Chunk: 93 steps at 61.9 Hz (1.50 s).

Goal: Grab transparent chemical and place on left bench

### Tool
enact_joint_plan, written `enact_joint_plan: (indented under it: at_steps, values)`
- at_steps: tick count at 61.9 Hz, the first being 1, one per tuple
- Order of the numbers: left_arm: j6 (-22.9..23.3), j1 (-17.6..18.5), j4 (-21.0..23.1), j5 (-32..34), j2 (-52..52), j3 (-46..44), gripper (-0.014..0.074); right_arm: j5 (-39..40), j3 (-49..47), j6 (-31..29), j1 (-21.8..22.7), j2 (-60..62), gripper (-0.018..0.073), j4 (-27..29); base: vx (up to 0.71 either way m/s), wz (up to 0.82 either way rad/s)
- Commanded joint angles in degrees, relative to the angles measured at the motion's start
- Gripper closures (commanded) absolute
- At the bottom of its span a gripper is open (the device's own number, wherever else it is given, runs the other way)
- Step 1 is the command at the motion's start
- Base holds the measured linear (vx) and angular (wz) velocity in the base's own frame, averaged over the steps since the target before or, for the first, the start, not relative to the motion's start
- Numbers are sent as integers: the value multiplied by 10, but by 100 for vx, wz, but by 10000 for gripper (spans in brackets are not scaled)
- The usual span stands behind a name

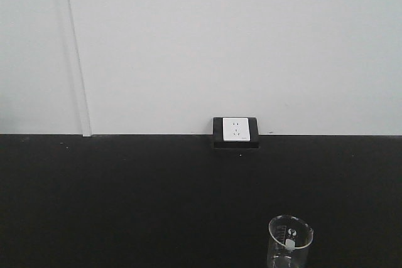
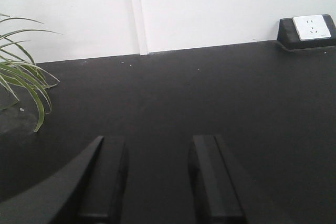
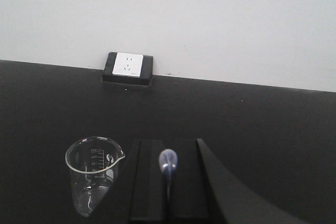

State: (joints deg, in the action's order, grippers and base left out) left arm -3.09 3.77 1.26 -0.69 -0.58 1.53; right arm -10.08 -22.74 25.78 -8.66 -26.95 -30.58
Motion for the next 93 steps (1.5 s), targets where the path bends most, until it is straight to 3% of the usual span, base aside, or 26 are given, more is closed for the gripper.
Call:
enact_joint_plan:
  at_steps: [1,35,93]
  values:
    - [4,1,0,45,-11,9,600,38,-17,0,2,-2,567,-7,-1,1]
    - [4,1,0,45,-11,9,600,38,-17,0,2,-2,567,-7,-11,0]
    - [4,1,0,45,-11,9,600,37,-17,0,2,-2,567,-7,-35,5]
